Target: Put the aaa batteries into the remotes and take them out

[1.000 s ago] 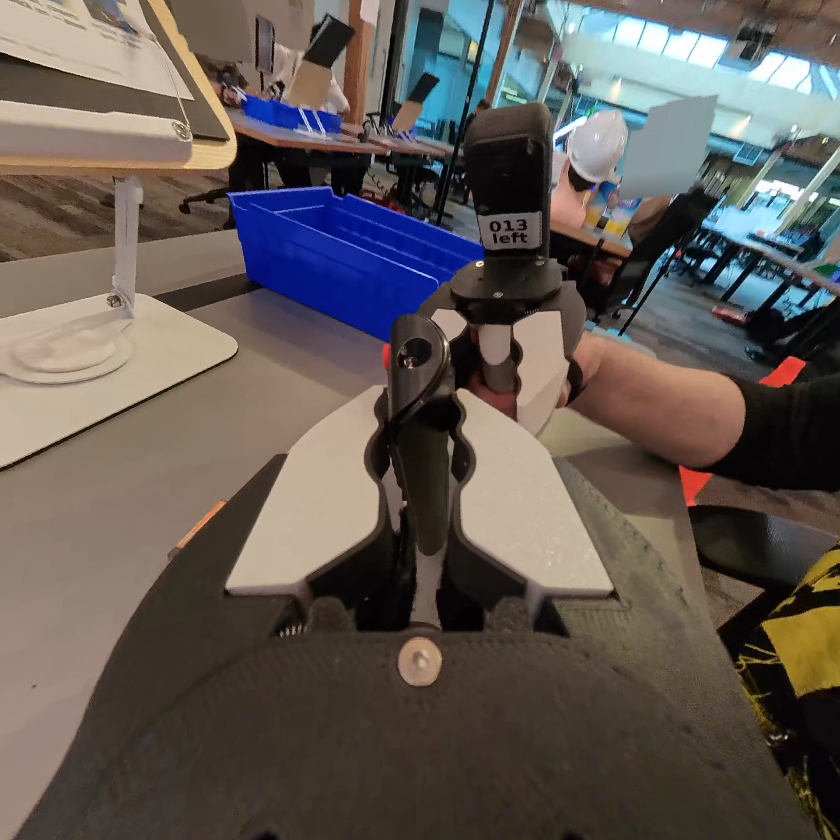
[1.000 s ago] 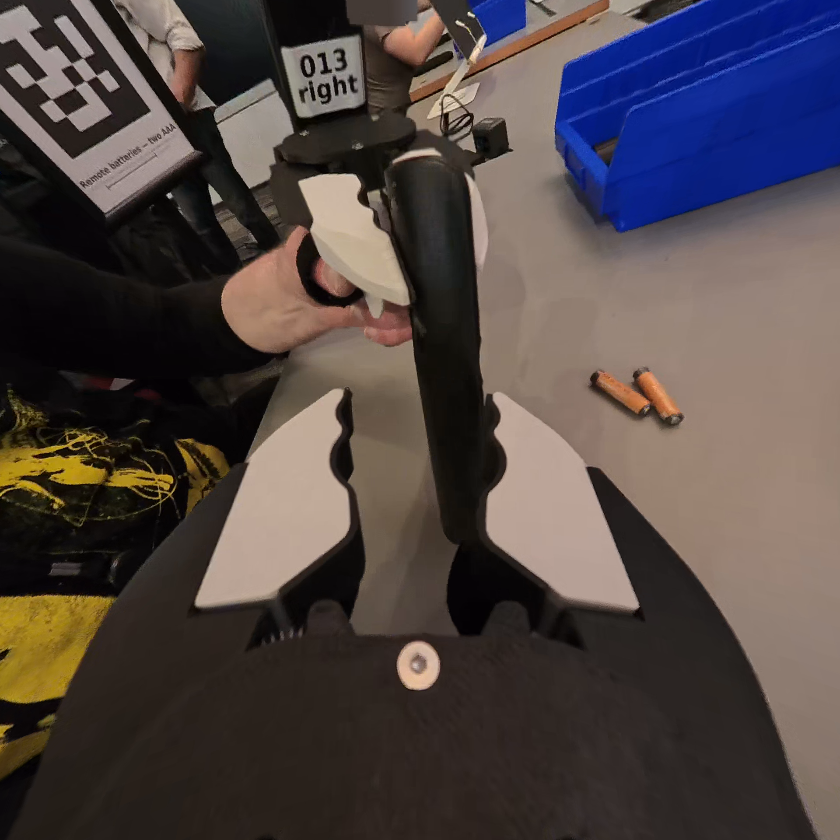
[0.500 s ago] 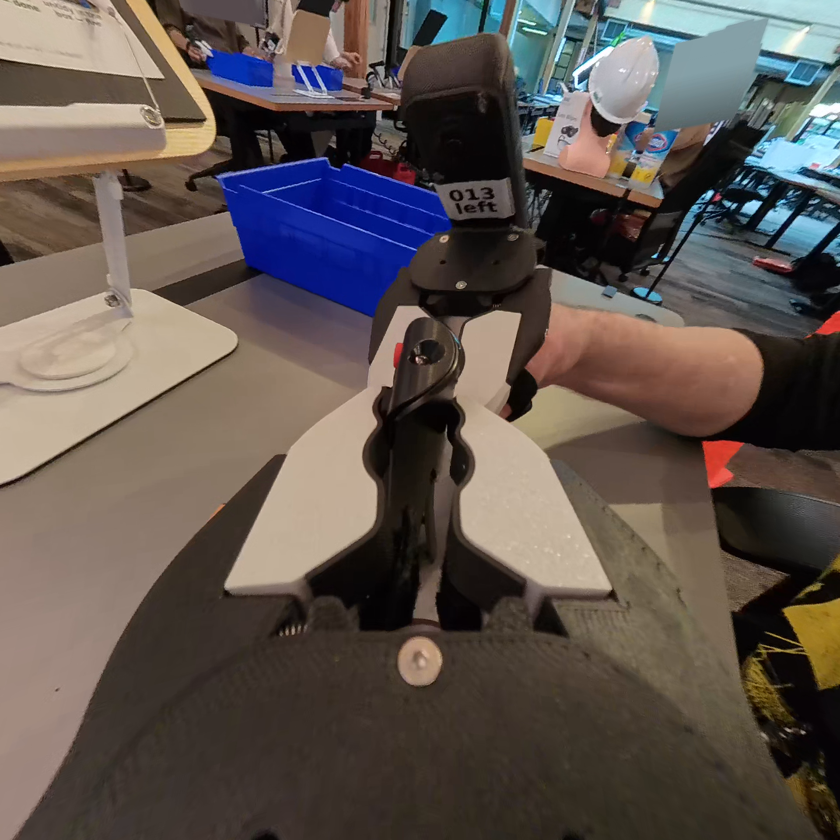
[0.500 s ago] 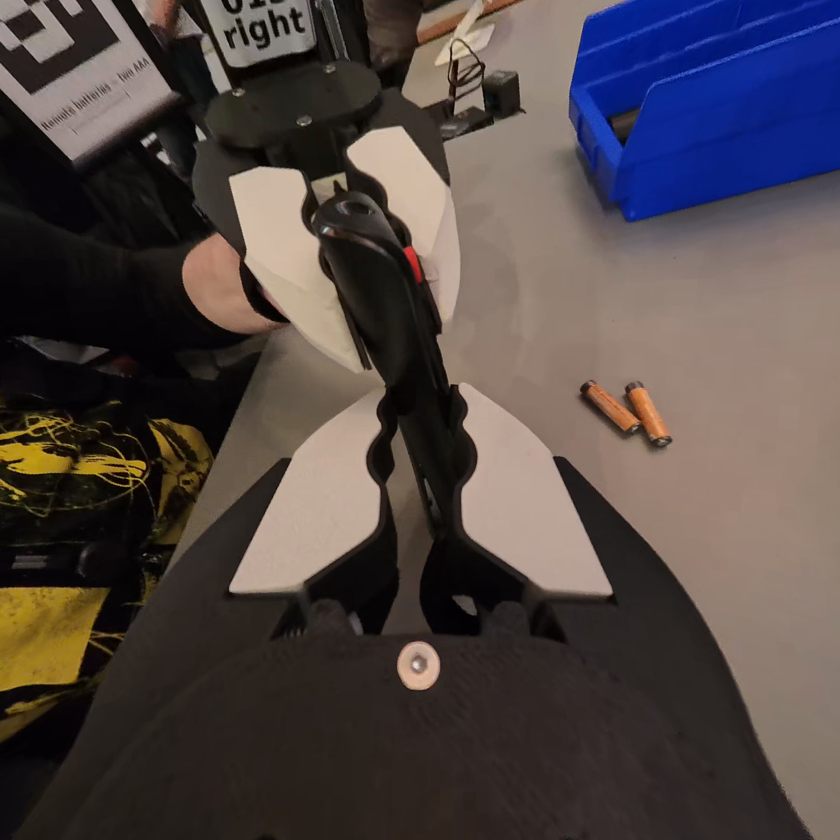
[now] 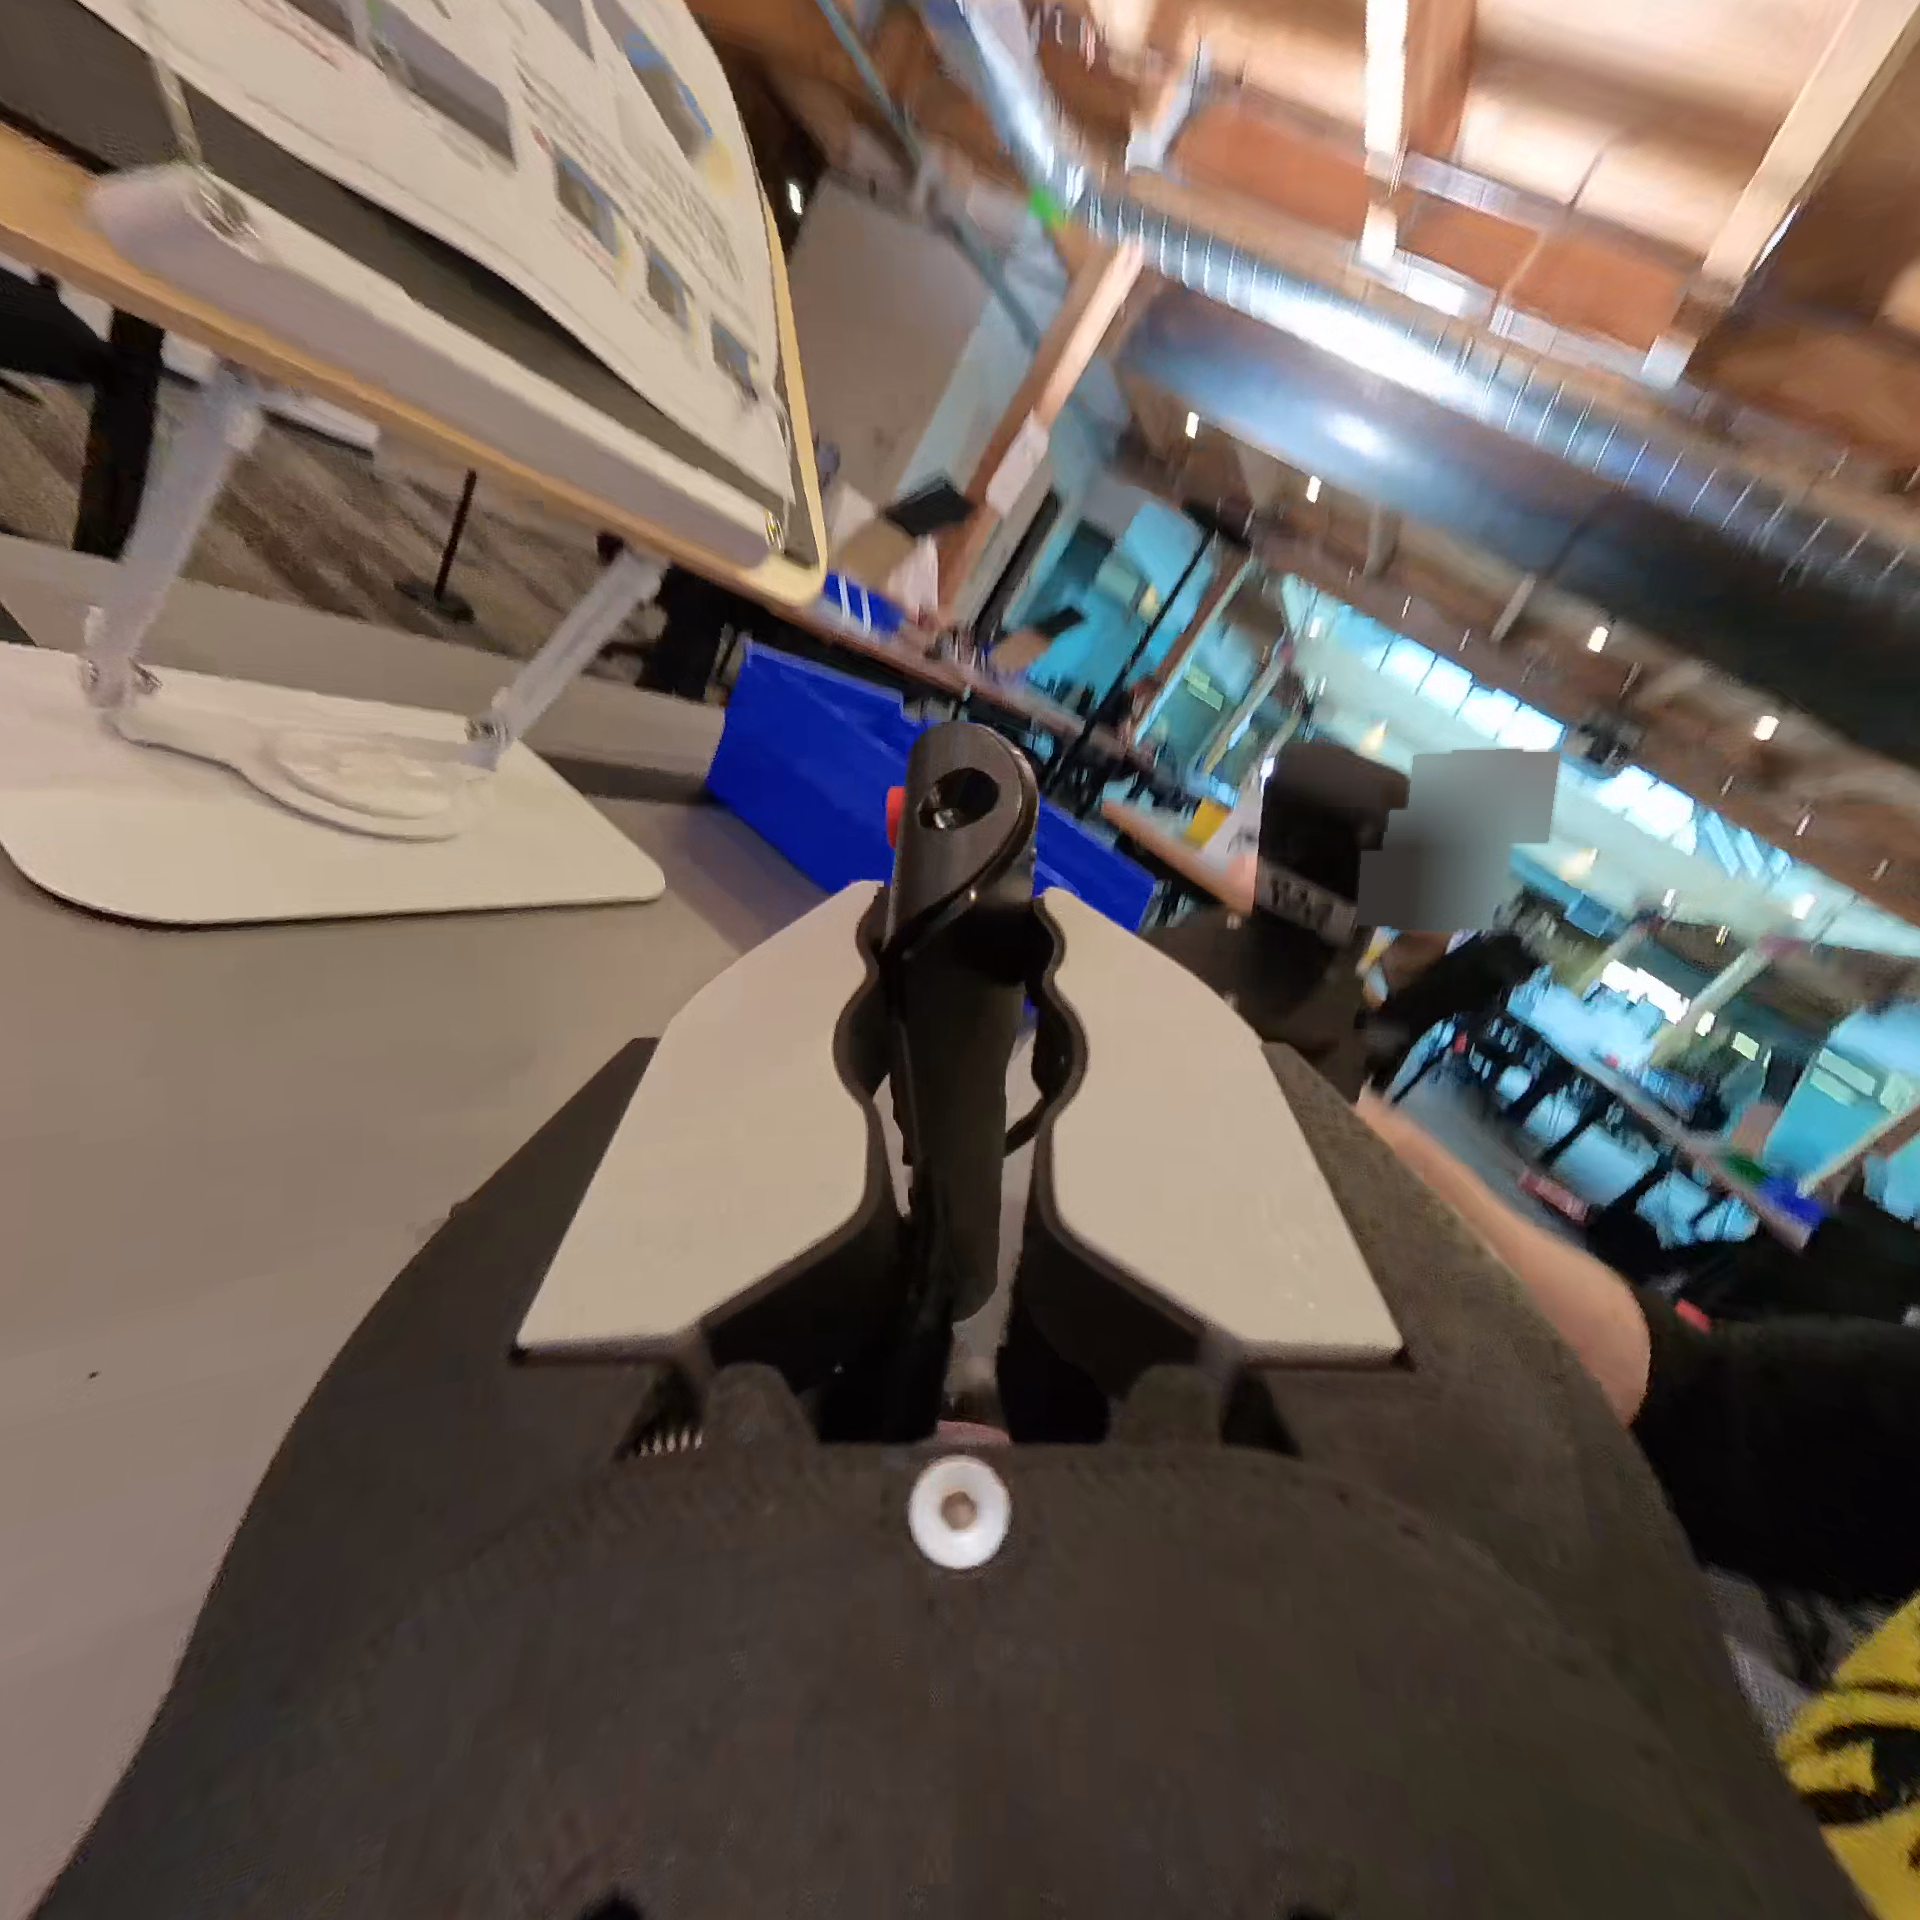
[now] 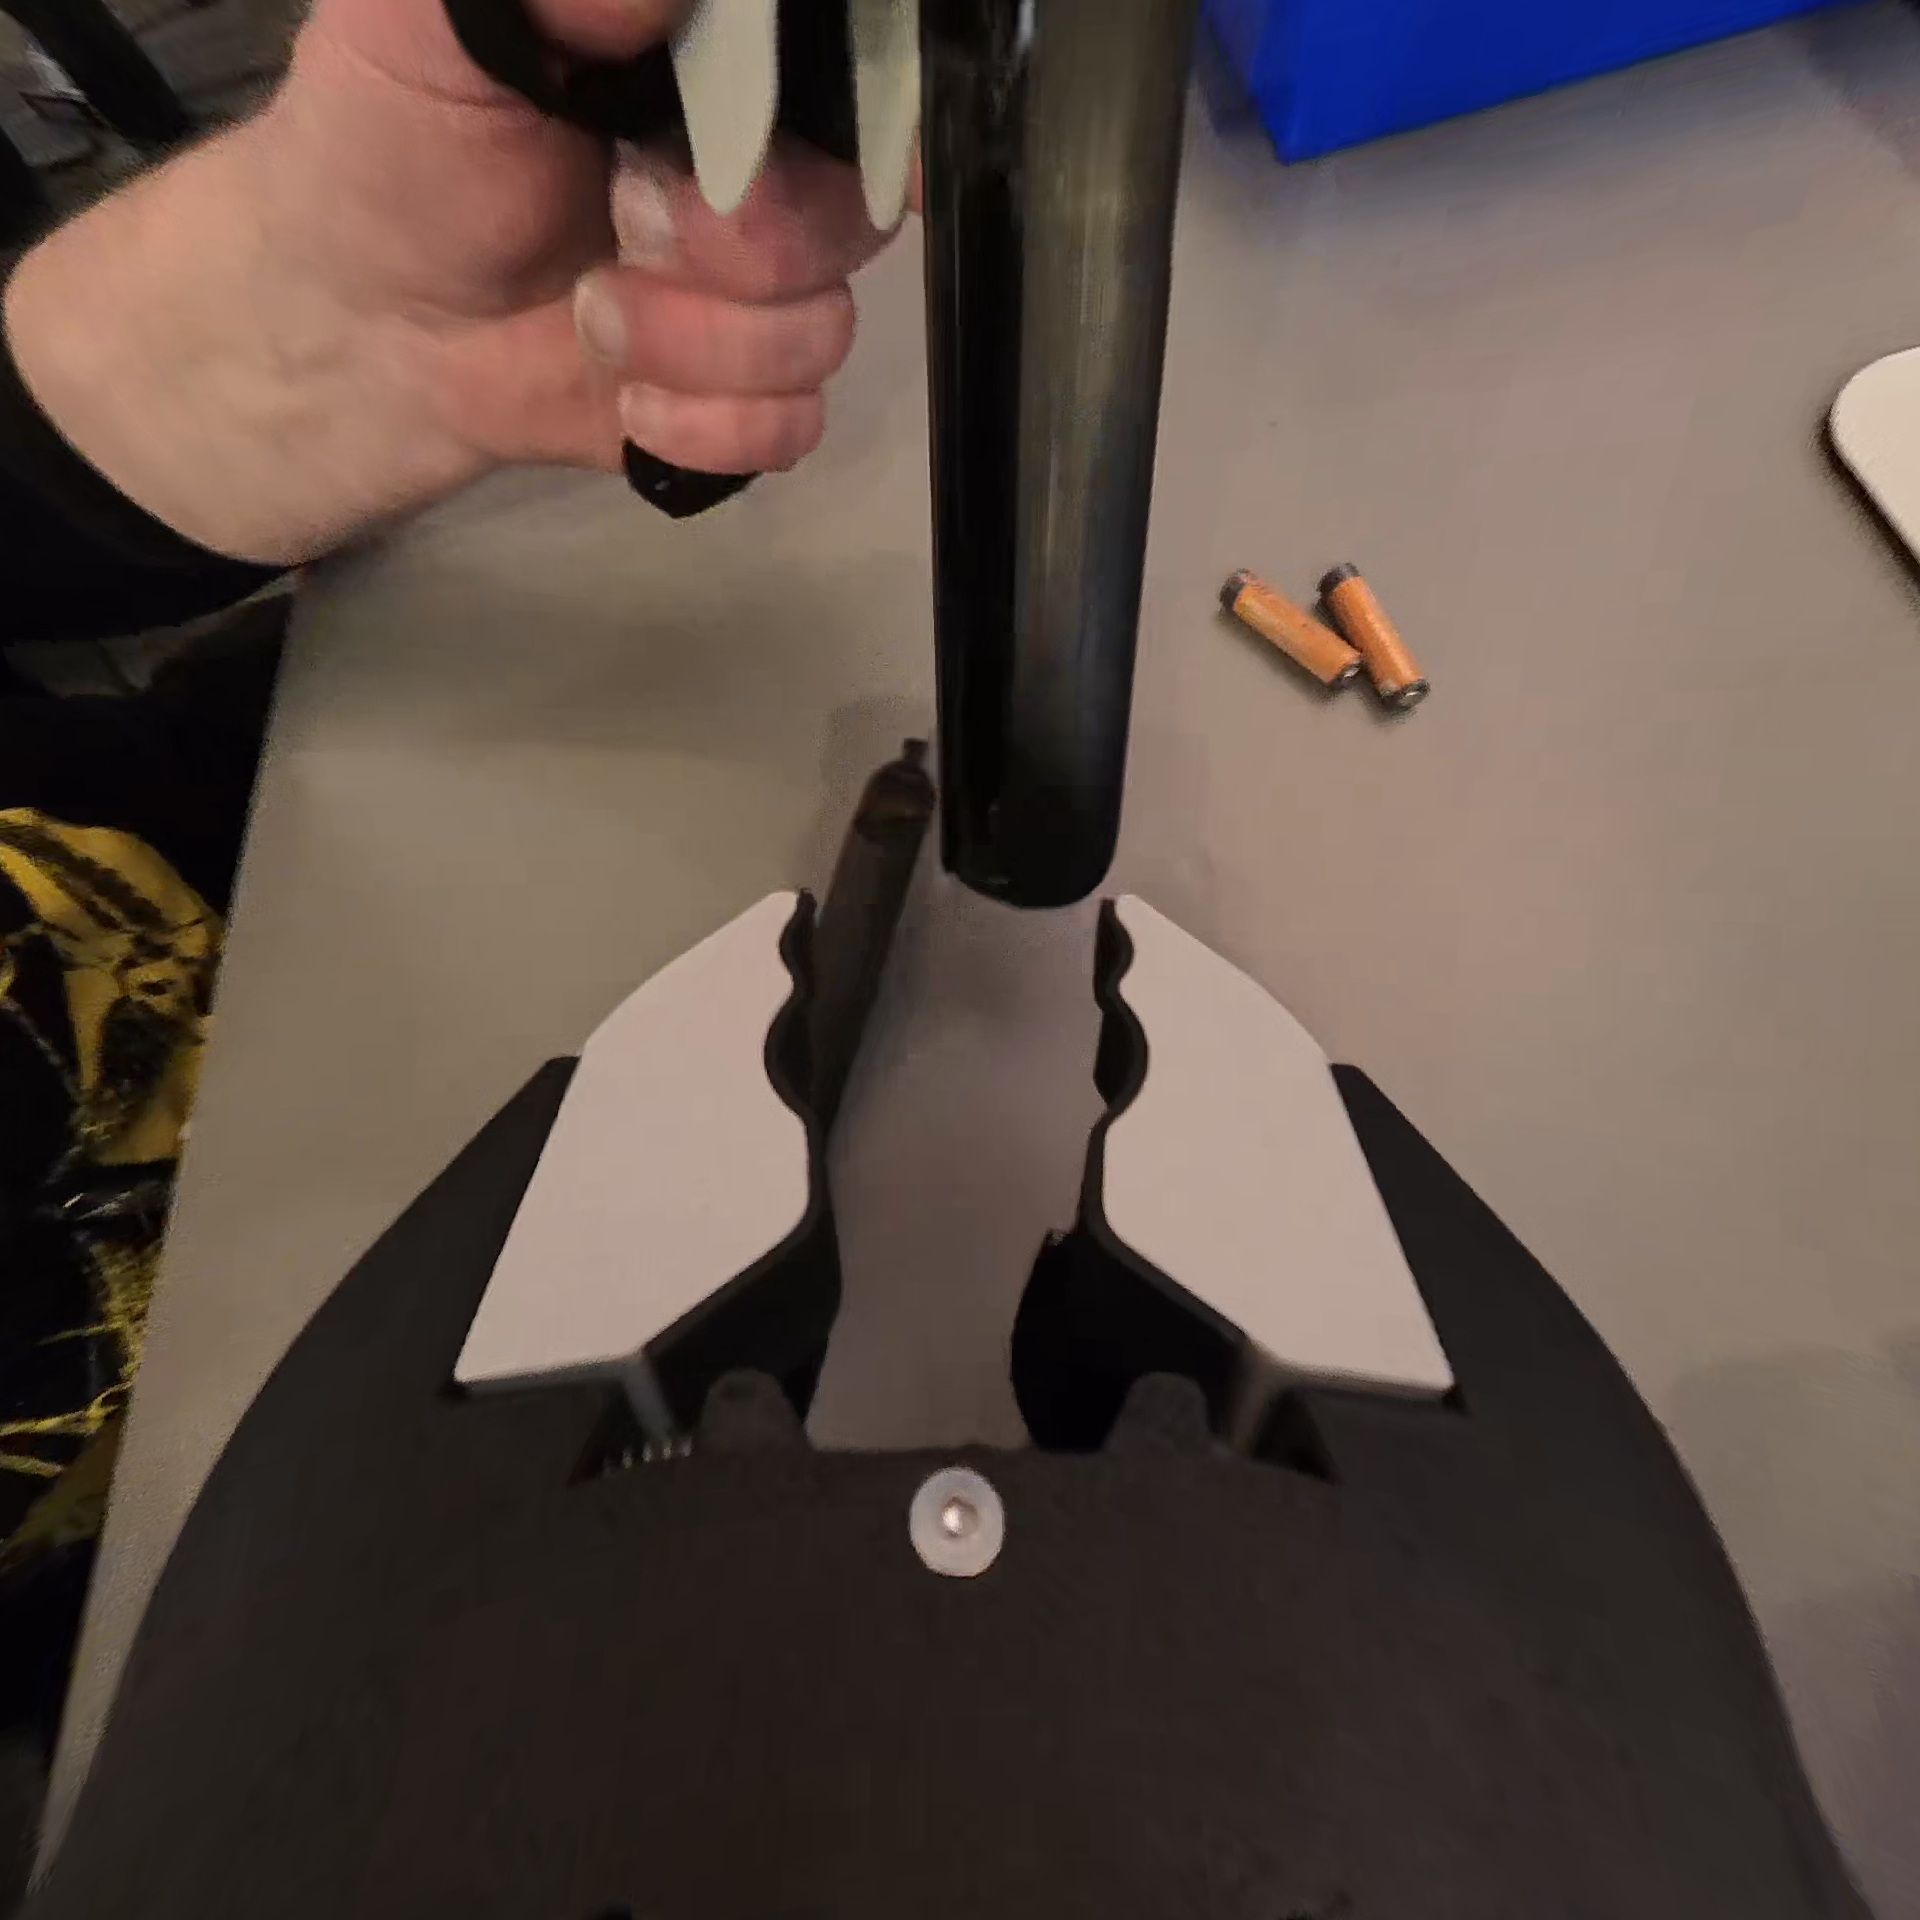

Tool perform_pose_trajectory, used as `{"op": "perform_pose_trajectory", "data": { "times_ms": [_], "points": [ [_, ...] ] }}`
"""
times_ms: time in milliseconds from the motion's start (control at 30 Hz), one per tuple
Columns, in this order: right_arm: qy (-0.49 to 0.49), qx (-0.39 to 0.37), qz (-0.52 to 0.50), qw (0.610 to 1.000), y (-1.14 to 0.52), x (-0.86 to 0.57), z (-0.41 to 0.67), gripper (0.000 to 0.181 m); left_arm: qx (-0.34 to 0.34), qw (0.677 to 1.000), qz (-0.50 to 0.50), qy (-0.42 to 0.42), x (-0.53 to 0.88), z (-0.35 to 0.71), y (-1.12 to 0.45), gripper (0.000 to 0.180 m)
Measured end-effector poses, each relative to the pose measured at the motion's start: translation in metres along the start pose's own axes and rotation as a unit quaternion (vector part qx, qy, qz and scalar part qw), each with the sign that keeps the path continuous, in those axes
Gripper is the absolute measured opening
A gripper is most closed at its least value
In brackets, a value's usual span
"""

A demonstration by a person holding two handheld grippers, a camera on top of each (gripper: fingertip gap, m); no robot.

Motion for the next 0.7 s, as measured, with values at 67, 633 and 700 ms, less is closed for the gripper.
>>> {"op": "perform_pose_trajectory", "data": {
  "times_ms": [67, 633, 700],
  "points": [
    [-0.007, -0.029, -0.018, 0.999, -0.005, -0.006, 0.010, 0.061, -0.034, 0.999, -0.007, 0.020, 0.003, 0.010, 0.006, 0.024],
    [-0.111, -0.104, 0.535, 0.831, 0.011, 0.077, 0.067, 0.022, -0.085, 0.956, -0.214, -0.181, -0.088, 0.033, 0.035, 0.064],
    [-0.106, -0.074, 0.561, 0.818, 0.007, 0.084, 0.066, 0.022, -0.078, 0.944, -0.255, -0.194, -0.102, 0.028, 0.037, 0.057]
  ]
}}
Point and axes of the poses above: each gripper's, where its closed fingertips meet, y back along the fingers, z out of its top, x = y × z across the jaws, the point moved 1 cm from there along y, back along the fingers, and after that the axes turned 5 degrees about -z, right-handed, at the moved point
